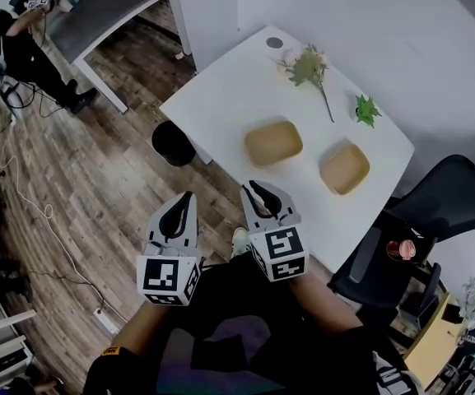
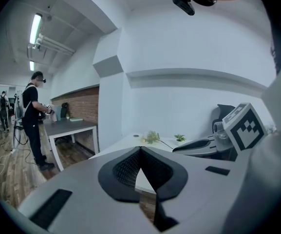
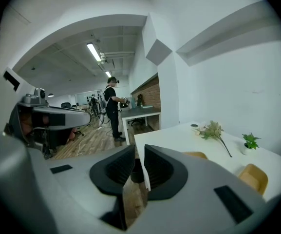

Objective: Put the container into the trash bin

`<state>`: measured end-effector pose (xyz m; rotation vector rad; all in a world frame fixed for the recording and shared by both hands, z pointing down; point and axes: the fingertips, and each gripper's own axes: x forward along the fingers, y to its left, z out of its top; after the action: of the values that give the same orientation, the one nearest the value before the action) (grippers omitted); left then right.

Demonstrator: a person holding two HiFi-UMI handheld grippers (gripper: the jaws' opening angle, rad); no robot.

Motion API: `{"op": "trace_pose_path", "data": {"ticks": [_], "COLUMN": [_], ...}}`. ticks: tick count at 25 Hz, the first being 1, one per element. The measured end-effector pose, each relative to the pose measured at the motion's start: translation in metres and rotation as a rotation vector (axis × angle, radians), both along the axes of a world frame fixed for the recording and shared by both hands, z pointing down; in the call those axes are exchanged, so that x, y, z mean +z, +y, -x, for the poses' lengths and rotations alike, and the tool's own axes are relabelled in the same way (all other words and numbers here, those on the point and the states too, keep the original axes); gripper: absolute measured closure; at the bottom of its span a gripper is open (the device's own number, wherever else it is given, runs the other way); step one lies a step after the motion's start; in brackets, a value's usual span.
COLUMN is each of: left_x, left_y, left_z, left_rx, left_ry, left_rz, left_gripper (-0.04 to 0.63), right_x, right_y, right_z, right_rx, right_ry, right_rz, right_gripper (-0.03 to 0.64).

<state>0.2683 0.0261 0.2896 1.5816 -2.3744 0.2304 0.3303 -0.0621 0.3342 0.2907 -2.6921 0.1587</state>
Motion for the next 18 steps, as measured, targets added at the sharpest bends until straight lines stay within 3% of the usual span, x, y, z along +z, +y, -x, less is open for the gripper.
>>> {"op": "trace_pose_path", "data": {"ticks": [7, 18], "left_x": [0.027, 0.081], "left_y": [-0.039, -0.06], "left_z": [0.024, 0.073], "left_rx": [-0.009, 0.016], "left_ry": [0.007, 0.033], "left_rz": [0.066, 0.137], "left_gripper": [0.588, 0.588], "right_x": [0.036, 0.103], "right_y": [-0.045, -0.065], "right_z": [0.023, 0.057], "right_rx": [-0.016, -0.017], "right_ry": [0.129, 0.361], "right_rz": [-0.039, -0.081], "right_gripper": [0.512, 0.509]}}
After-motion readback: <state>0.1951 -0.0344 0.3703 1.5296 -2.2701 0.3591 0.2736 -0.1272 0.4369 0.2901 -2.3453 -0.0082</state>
